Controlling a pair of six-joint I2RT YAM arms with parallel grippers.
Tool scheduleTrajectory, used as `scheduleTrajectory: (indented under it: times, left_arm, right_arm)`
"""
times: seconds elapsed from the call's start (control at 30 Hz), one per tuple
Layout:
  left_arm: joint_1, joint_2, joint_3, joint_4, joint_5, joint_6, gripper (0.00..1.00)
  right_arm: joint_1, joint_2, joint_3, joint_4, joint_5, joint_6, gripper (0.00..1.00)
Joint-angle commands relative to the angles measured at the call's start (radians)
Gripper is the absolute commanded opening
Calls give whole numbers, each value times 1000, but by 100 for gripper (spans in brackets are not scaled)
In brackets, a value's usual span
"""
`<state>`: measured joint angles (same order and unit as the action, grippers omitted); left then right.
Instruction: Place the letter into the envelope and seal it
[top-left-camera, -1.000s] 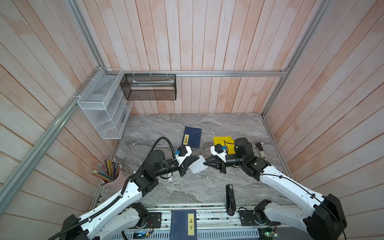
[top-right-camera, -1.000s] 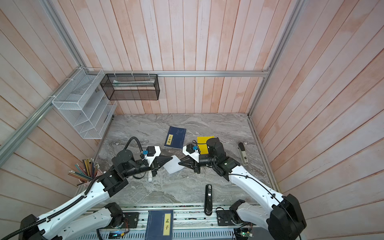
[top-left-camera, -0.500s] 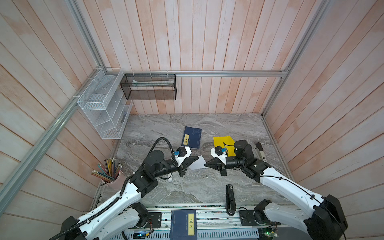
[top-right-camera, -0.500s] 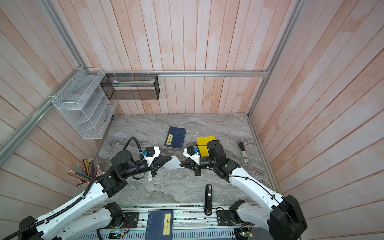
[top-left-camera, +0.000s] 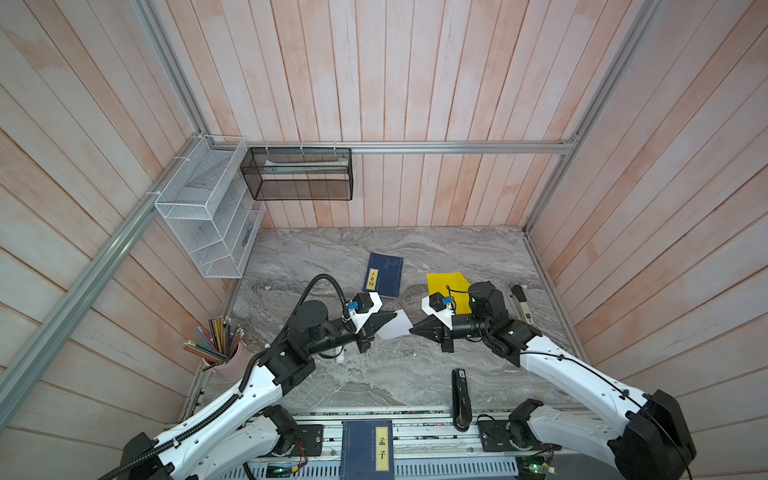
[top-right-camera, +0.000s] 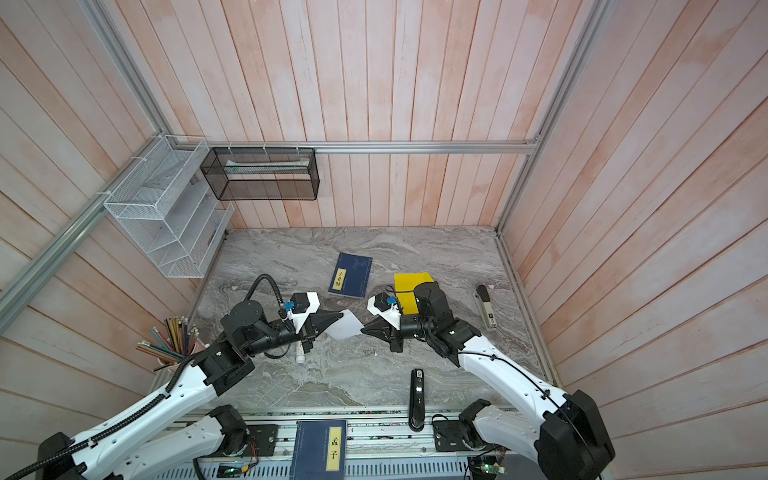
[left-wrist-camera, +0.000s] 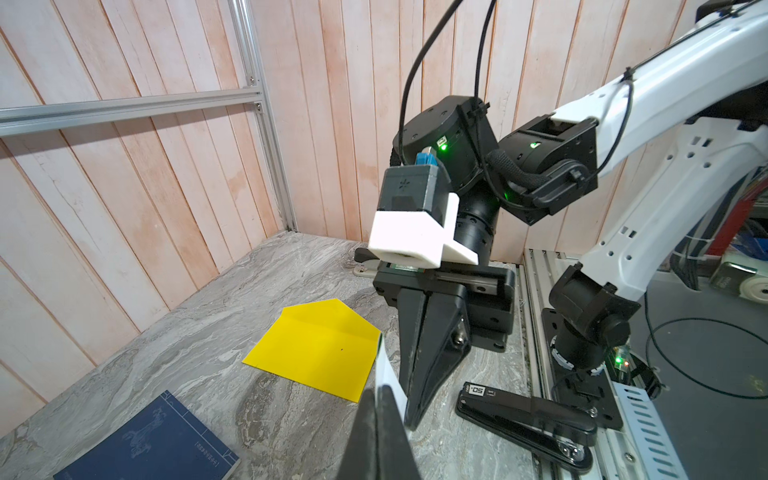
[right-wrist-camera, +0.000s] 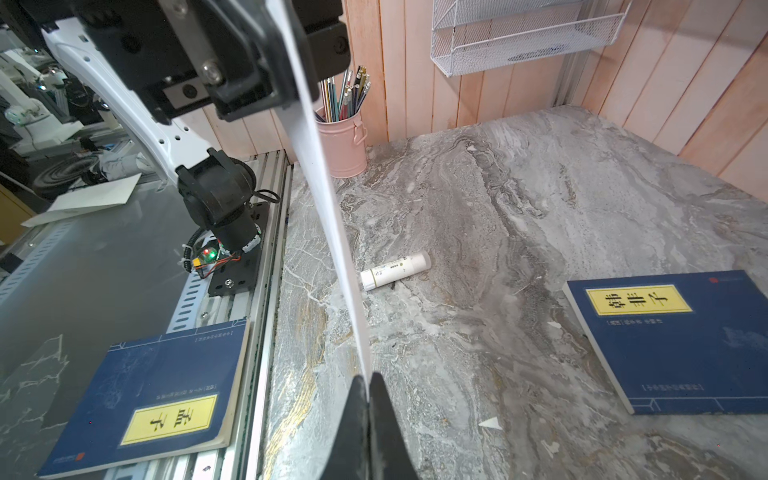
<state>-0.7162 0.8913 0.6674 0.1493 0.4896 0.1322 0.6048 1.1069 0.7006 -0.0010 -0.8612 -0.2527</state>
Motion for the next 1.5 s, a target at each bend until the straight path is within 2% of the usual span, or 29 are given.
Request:
scheduleTrajectory:
  times: [0.0,0.1,0.13,0.2,0.27,0.33,0.5,0.57,0.63,0.7,0.77,0.97,1.27,1.47]
  left_arm:
    - [1,-17,8,11,-7,20,0]
    - [2,-21,7,10,-6,23,0]
    - [2,-22,8,10,-8,21,0]
    - [1,-25,8,11,-11,23,0]
    - [1,-25,9,11,-13,24,0]
    - [3,-25,11,10,-14,24,0]
    - [3,-19,8,16,-6,20,0]
    - [3,-16,7,16,-5,20,0]
    - [3,-12,5,18,-2,18,0]
    - [1,-6,-2,31,5,11,0]
    - [1,3,-9,45,12,2,0]
    - [-5,31,-21,62,18,-7,0]
    - [-8,35,-34,58,12,-7,0]
    - [-8,37,-34,58,11,-6,0]
  right_arm:
    - [-7,-4,-9,-18,8,-2,0]
    - [-9,-4,-9,-20,14,-5,1]
    - [-9,-5,-9,-20,19,-3,11]
    - [-9,-6,-9,-22,19,-2,16]
    - [-8,-5,-9,-28,19,-4,12]
    - [-10,1,-6,-39,22,-10,0]
    - [-11,-2,-3,-50,24,-18,0]
    - [-12,-8,0,-45,27,-12,21]
    - [-11,-18,6,-25,24,2,36]
    - [-10,-34,12,12,13,22,42]
    - [-10,-41,27,40,5,32,44]
    - [-10,-12,111,62,-37,56,41]
    - [-1,22,169,108,-62,81,22]
    - [19,37,168,120,-73,90,19]
